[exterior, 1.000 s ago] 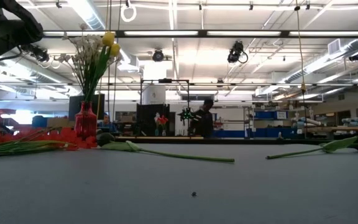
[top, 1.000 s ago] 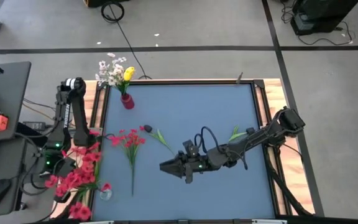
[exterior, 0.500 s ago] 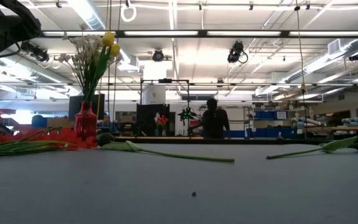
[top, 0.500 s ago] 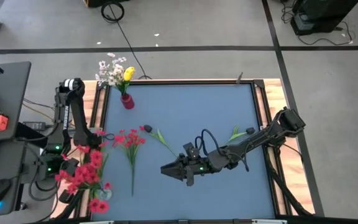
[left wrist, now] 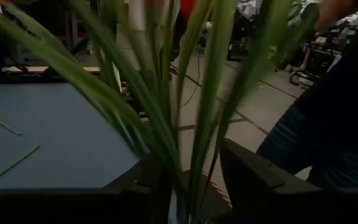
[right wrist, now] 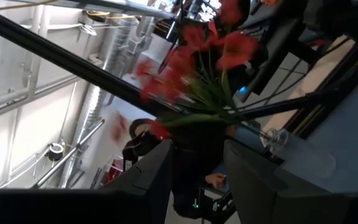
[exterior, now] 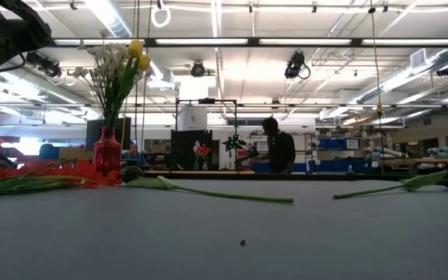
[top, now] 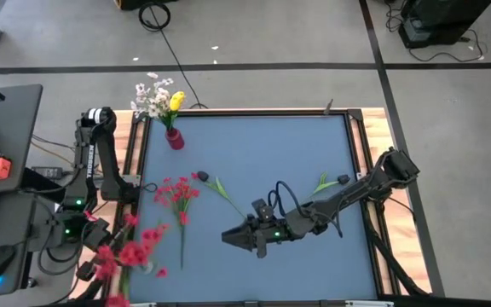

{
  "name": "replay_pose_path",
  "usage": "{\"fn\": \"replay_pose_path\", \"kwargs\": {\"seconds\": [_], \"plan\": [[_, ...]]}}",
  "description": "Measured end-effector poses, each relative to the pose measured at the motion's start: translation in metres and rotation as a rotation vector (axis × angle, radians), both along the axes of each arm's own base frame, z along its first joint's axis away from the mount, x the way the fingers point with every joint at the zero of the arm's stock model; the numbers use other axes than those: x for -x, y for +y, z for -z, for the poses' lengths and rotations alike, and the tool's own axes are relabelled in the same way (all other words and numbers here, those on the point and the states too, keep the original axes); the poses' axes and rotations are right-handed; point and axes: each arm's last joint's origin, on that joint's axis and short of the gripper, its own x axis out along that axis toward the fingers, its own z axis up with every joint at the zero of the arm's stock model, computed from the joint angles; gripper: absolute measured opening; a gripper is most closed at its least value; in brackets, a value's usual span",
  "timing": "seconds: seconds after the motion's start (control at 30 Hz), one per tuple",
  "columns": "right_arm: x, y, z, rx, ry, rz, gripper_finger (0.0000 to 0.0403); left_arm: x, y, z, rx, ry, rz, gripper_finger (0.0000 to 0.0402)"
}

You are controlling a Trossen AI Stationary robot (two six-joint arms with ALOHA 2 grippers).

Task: Sort flowers into vase by color
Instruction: Put the right red flowers into the transparent vase

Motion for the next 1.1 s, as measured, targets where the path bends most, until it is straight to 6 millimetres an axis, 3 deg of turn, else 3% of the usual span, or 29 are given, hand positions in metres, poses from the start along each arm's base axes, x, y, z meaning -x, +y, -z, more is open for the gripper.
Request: {"fn": "replay_pose_path", "kwargs": {"seconds": [0.23,0.63,0.93,1.1], "plan": [[0.002,0.004,0.001,-0.017,0.015,0.005,0.0153,0.001,-0.001,-0.005,0.002,0.008,0.037,0.0159],[0.002,0.004,0.002,-0.029,0.028,-0.001,0.0153,0.001,0.005,-0.044,-0.032,0.118,0.083,0.016],[0.005,0.006,0.03,-0.19,0.324,0.026,0.0153,0.004,0.017,-0.062,-0.033,0.335,0.177,0.016],[0.007,0.008,0.034,-0.218,0.367,0.018,0.0153,0.005,0.019,-0.073,0.0,0.433,0.25,0.016]]}}
